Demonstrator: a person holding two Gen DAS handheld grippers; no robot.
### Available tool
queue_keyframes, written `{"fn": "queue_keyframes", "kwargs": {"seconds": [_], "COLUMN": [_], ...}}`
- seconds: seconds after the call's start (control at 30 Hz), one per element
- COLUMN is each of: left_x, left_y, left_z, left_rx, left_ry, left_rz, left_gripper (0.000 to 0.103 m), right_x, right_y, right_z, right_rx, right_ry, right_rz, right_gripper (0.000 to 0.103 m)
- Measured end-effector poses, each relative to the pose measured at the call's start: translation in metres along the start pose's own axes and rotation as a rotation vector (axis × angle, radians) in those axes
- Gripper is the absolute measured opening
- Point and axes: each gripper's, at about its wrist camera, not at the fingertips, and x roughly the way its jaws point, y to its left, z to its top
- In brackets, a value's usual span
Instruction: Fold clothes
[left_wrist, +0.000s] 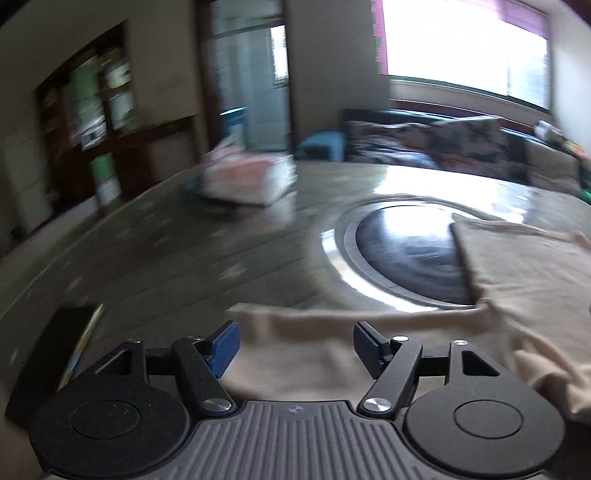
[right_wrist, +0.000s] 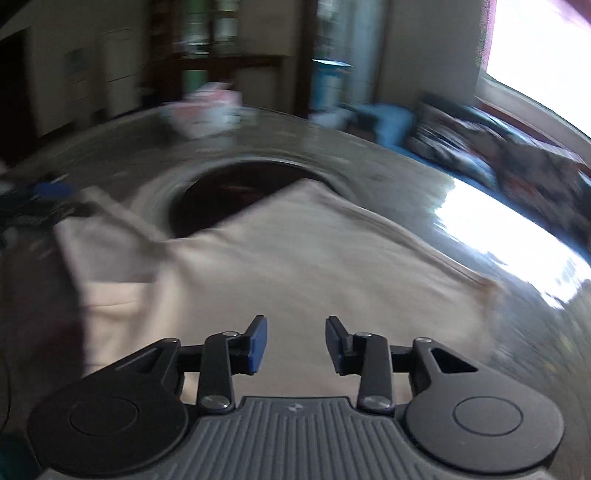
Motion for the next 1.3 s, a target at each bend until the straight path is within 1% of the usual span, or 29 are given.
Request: {"fn": "queue_keyframes", "kwargs": {"seconds": [0.03, 0.07, 0.1, 0.17, 0.27, 0.3, 0.37, 0.43, 0.5, 0.53, 0.6, 0.67, 0.7, 0.77, 0.83, 0.87, 0.93, 1.03, 1.17, 1.23, 1.3], "left_x": [0.000, 0.000, 0.001, -0.001, 0.000, 0.002, 0.005, 0.009, 0.013, 0.014, 0.014, 0.016, 0.016, 0.018, 0.020, 0.020, 0.018, 0.015, 0.011, 0.012, 0.012], "left_y": [0.008, 0.014, 0.021, 0.031, 0.040, 0.042, 0.047, 0.048, 0.047, 0.047, 0.047, 0.047, 0.046, 0.048, 0.053, 0.053, 0.054, 0.052, 0.044, 0.041, 0.038], "left_z": [-0.002, -0.005, -0.008, -0.010, -0.013, -0.014, -0.015, -0.016, -0.018, -0.018, -0.019, -0.019, -0.018, -0.017, -0.014, -0.011, -0.004, 0.012, 0.031, 0.036, 0.041], "left_rx": [-0.029, -0.052, -0.076, -0.109, -0.141, -0.155, -0.185, -0.204, -0.215, -0.217, -0.216, -0.203, -0.197, -0.190, -0.198, -0.192, -0.173, -0.138, -0.099, -0.095, -0.093], "left_ry": [0.012, 0.018, 0.024, 0.027, 0.035, 0.040, 0.052, 0.059, 0.062, 0.063, 0.057, 0.047, 0.043, 0.037, 0.033, 0.018, -0.016, -0.072, -0.132, -0.141, -0.140], "left_rz": [0.018, 0.030, 0.042, 0.048, 0.047, 0.043, 0.033, 0.023, 0.016, 0.017, 0.020, 0.023, 0.025, 0.020, 0.010, 0.015, 0.028, 0.027, 0.019, 0.011, -0.001], "left_gripper": [0.075, 0.081, 0.083, 0.092, 0.096, 0.096, 0.096, 0.094, 0.085, 0.078, 0.070, 0.050, 0.043, 0.016, 0.011, 0.010, 0.010, 0.009, 0.009, 0.009, 0.010], "right_x": [0.001, 0.002, 0.004, 0.009, 0.015, 0.017, 0.019, 0.018, 0.017, 0.016, 0.015, 0.013, 0.012, 0.009, 0.008, 0.009, 0.013, 0.020, 0.022, 0.021, 0.018], "right_y": [0.012, 0.023, 0.031, 0.046, 0.056, 0.058, 0.062, 0.066, 0.068, 0.068, 0.068, 0.067, 0.065, 0.062, 0.059, 0.057, 0.056, 0.062, 0.086, 0.101, 0.108], "right_z": [0.002, 0.004, 0.004, 0.005, 0.001, -0.002, -0.007, -0.011, -0.011, -0.012, -0.011, -0.010, -0.009, -0.007, -0.005, -0.004, -0.004, -0.006, -0.010, -0.013, -0.012], "right_rx": [-0.027, -0.052, -0.075, -0.117, -0.121, -0.117, -0.107, -0.116, -0.127, -0.130, -0.128, -0.122, -0.116, -0.105, -0.094, -0.088, -0.086, -0.109, -0.178, -0.246, -0.277], "right_ry": [-0.003, -0.005, -0.006, -0.006, -0.002, 0.000, 0.003, -0.011, -0.018, -0.021, -0.024, -0.035, -0.042, -0.056, -0.064, -0.061, -0.050, -0.032, -0.048, -0.074, -0.093], "right_rz": [0.020, 0.033, 0.035, 0.038, 0.015, 0.006, 0.000, -0.014, -0.018, -0.014, -0.009, -0.018, -0.022, -0.037, -0.060, -0.073, -0.098, -0.105, -0.072, -0.087, -0.086], "right_gripper": [0.040, 0.042, 0.044, 0.049, 0.058, 0.058, 0.064, 0.068, 0.072, 0.075, 0.076, 0.079, 0.079, 0.080, 0.082, 0.083, 0.083, 0.083, 0.084, 0.084, 0.084]}}
